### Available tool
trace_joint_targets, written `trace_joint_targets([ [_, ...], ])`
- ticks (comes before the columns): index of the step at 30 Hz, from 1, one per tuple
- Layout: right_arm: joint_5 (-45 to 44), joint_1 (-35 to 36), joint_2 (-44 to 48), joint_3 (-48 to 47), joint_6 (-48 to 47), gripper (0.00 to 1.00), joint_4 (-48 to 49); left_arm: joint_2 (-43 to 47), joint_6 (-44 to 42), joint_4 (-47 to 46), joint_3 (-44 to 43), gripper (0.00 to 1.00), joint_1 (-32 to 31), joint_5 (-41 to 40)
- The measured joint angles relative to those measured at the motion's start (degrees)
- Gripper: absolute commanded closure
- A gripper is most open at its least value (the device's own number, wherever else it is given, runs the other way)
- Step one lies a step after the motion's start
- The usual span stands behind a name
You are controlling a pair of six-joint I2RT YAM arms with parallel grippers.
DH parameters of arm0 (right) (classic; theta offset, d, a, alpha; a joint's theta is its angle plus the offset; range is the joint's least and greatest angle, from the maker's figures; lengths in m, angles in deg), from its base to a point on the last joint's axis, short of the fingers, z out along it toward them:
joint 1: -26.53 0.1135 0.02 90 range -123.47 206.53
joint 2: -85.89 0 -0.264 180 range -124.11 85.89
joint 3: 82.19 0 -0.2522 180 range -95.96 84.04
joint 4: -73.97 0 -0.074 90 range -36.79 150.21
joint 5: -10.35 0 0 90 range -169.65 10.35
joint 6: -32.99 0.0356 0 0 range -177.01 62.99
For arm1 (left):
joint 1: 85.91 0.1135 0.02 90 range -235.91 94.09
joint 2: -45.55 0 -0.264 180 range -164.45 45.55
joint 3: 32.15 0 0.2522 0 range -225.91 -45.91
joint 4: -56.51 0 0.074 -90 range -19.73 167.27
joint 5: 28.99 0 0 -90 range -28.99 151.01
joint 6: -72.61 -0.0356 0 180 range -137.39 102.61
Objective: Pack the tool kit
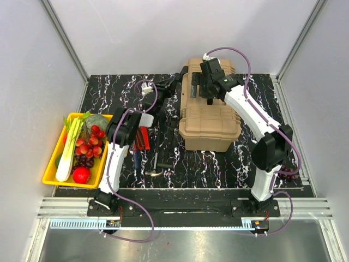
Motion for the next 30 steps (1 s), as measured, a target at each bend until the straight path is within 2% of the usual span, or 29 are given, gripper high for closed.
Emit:
trace_joint_targets([
  [3,-0.13,0.0,0.33,0.63,0.0,0.12,0.61,2.89,-2.08,-0.13,0.59,0.48,1.03,0.42],
  [6,-0.22,0.0,0.52,0.94,0.02,0.12,0.94,6.1,-4.48,1.9,1.29,0.32,1.62,1.46],
  [9,-0.57,0.0,0.55,1.01,0.31,0.13,1.05,8.92,-6.32,4.87,3.45,0.23,1.57,1.86],
  [15,-2.21,0.15,0.59,1.01,1.64,0.13,1.22,16.46,-12.24,20.41,7.13,0.16,1.57,1.18],
  [22,-5.25,0.46,0.79,0.92,2.34,0.14,0.81,21.88,-14.84,42.18,7.08,0.15,2.97,-0.17],
  [26,-7.43,0.44,0.87,0.5,2.62,0.26,-0.37,23.63,-16.9,51.41,7.08,0.15,3.89,-0.81],
  [29,-8.9,0.44,0.9,0.26,3.26,0.54,-1.03,25.46,-19.12,54.29,7.48,0.17,4.63,-0.46],
  [30,-9.16,0.44,0.9,0.17,3.61,0.66,-1.25,26.27,-20.2,54.05,7.98,0.17,4.96,0.44],
])
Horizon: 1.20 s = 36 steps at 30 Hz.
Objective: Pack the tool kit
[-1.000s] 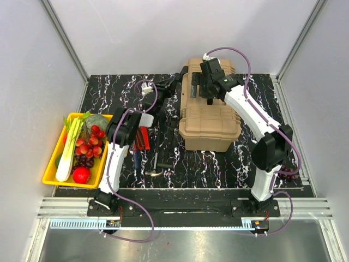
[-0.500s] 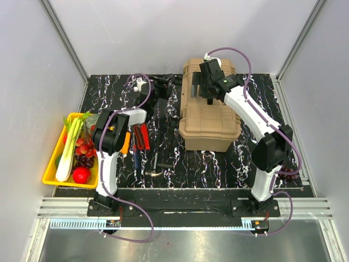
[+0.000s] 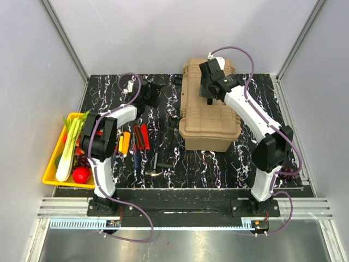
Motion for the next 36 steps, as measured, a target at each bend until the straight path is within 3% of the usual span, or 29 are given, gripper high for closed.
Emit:
trace_joint_targets([
  [4,-2.23,-0.42,0.28,-0.7,-1.01,0.99,-1.68,3.85,-3.87,-4.42,3.72,0.17,1.64,7.32],
  [11,-0.17,-1.36,0.61,-0.81,-1.62,1.0,-1.79,10.34,-12.92,-7.26,8.33,0.16,3.1,16.35],
  [20,18.25,-9.46,4.85,5.22,1.11,1.0,2.64,14.97,-21.38,-12.09,7.26,0.15,2.58,25.73],
  [36,31.45,-15.96,14.14,24.02,10.95,1.0,21.57,15.02,-24.55,-11.15,7.26,0.14,-1.44,28.94],
])
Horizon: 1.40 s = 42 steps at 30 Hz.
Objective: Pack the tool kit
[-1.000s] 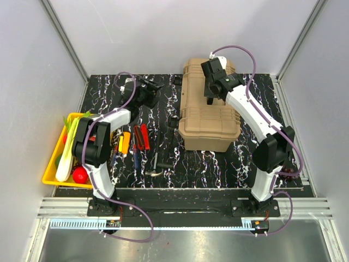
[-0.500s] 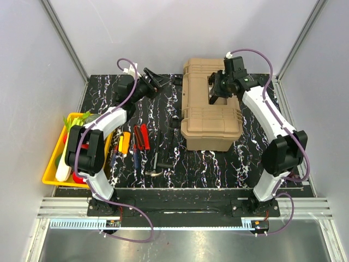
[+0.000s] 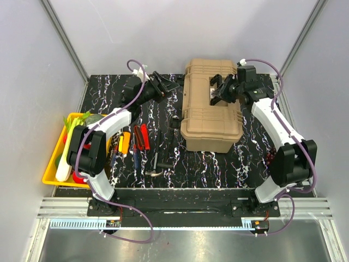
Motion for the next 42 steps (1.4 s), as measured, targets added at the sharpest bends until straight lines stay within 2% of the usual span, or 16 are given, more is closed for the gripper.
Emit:
trace_joint_targets([
  [13,3.65,-4.22,5.84,2.58,6.27,1.0,2.49,-2.14,1.57,-1.73,-0.02,0.14,-1.33,2.75],
  [16,3.76,-4.42,6.19,3.43,6.8,1.0,3.43,-2.93,3.65,-6.14,0.02,0.14,-1.6,4.63],
  [22,4.17,-4.68,6.21,4.04,7.17,1.0,4.2,-3.23,10.6,-21.86,1.31,0.13,-2.12,6.34],
  [25,4.28,-4.72,6.23,4.07,7.28,1.0,4.24,-4.13,12.72,-25.46,0.15,0.13,-2.78,7.43],
  [30,4.7,-5.01,6.27,4.07,7.34,1.0,4.24,-6.4,10.62,-21.79,-3.34,0.13,-5.11,8.31],
  [34,4.68,-5.03,6.34,4.07,7.32,1.0,4.22,-6.75,6.95,-15.1,-5.84,0.21,-7.06,8.81],
  [35,4.66,-5.03,6.36,4.07,7.3,0.93,4.22,-6.75,6.36,-14.12,-6.38,0.23,-7.5,9.01],
  [36,4.63,-5.03,6.36,4.09,7.23,0.81,4.2,-6.75,5.99,-13.66,-6.8,0.26,-7.76,9.14],
  [38,4.57,-5.05,6.49,4.07,6.88,0.47,4.17,-6.75,5.38,-12.85,-7.5,0.3,-7.98,9.22],
  [39,4.46,-5.05,6.67,4.07,6.69,0.36,4.11,-6.75,5.16,-12.28,-7.87,0.3,-7.98,9.27],
  [40,4.39,-5.05,7.02,4.02,6.45,0.26,4.11,-6.75,4.72,-11.17,-8.46,0.3,-8.07,9.33],
  [42,3.32,-5.05,8.61,2.95,4.9,0.16,3.19,-6.75,3.89,-8.59,-9.44,0.3,-8.28,9.2],
])
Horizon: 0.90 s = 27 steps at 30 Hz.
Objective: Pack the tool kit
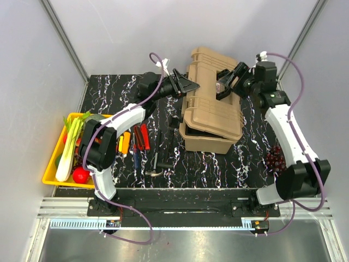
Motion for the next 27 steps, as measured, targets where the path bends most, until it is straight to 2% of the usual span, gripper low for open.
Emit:
trace_joint_targets([
  [3,-3.78,-0.02,2.19,-6.32,-4.55,0.09,-4.13,0.02,-2.32,4.5,-1.99,0.3,-0.52,-0.96],
  [6,-7.87,-0.09,4.96,-12.0,-9.68,0.07,-7.19,0.02,-5.99,10.45,-5.55,0.3,-1.7,-2.6],
  [9,-11.08,-0.11,9.09,-13.66,-14.32,0.07,-10.01,0.02,-10.43,16.22,-9.81,0.3,-3.8,-5.44],
  [15,-14.01,-0.11,15.72,-12.55,-20.35,0.05,-13.99,-0.07,-19.19,27.47,-19.71,0.3,-9.68,-14.43],
  [18,-14.4,-0.11,18.93,-10.08,-22.08,0.05,-14.16,-1.01,-21.59,32.57,-25.09,0.24,-12.13,-18.18],
  [27,-18.82,-0.11,27.47,-6.62,-22.99,0.03,-14.86,-3.39,-30.69,34.4,-32.57,0.11,-19.54,-21.94],
])
